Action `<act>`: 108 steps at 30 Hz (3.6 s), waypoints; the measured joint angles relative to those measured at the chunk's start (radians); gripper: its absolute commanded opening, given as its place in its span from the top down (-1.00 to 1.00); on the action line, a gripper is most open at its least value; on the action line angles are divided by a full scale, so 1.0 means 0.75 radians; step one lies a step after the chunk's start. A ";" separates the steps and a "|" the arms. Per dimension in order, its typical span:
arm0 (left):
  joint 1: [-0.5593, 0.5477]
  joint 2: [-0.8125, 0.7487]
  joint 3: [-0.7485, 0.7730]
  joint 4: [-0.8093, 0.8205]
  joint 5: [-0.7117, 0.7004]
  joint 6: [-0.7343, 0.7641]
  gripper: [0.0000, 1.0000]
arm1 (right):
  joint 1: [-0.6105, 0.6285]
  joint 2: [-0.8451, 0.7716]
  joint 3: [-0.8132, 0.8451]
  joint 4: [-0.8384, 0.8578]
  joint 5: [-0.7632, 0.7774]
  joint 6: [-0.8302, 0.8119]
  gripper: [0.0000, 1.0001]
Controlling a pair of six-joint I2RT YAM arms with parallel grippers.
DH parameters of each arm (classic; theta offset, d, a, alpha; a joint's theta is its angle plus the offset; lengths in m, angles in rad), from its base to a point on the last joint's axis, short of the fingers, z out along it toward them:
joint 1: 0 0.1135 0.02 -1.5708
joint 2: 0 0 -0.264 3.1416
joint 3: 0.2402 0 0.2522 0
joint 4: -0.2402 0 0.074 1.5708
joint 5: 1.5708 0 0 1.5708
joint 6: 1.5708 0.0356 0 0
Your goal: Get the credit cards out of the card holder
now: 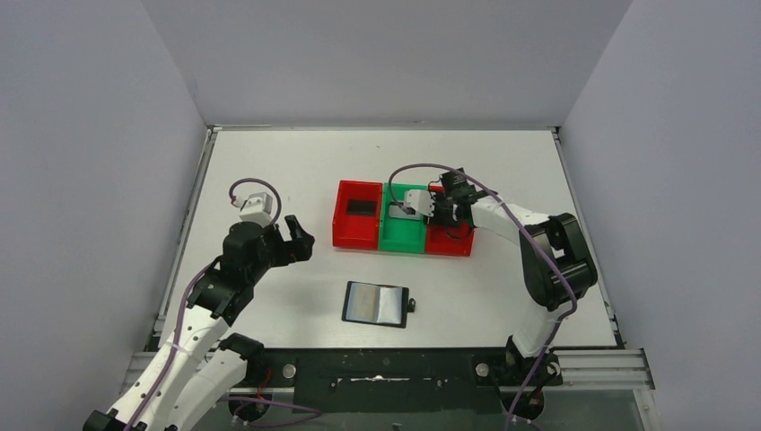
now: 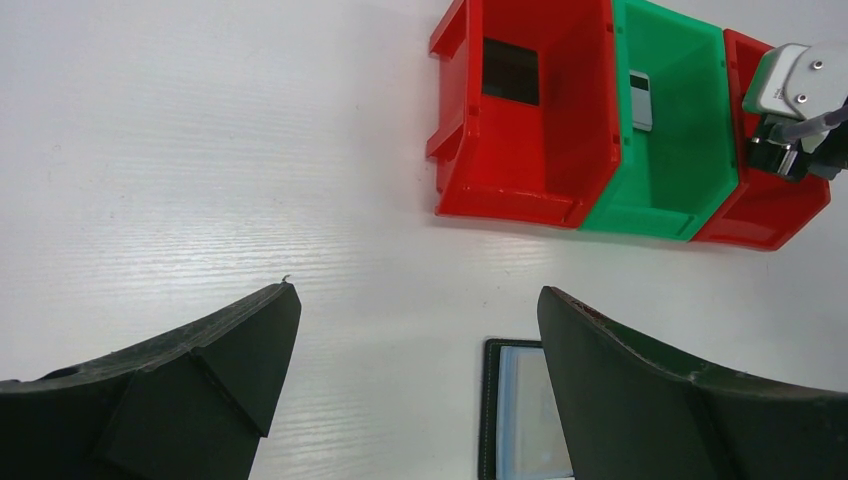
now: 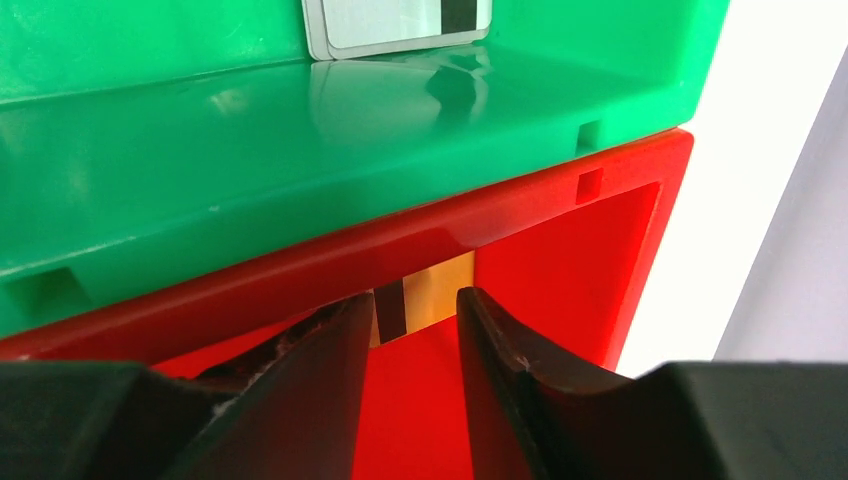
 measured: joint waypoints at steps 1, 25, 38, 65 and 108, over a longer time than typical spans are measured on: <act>0.000 0.002 0.000 0.001 0.003 0.000 -0.83 | -0.002 -0.001 0.001 -0.006 -0.004 0.001 0.22; 0.002 0.014 -0.001 0.000 -0.004 0.001 -0.83 | 0.255 -0.601 -0.142 0.277 0.184 1.458 -0.14; 0.019 0.003 -0.001 -0.039 -0.165 -0.031 -0.84 | 0.935 -0.623 -0.301 -0.065 0.700 2.683 -0.28; 0.033 -0.097 -0.001 -0.103 -0.379 -0.102 -0.85 | 1.202 0.120 0.163 -0.445 0.794 3.079 -0.06; 0.004 0.014 -0.369 0.275 0.677 -0.509 -0.54 | 0.992 -0.289 -0.612 0.629 0.332 2.969 0.85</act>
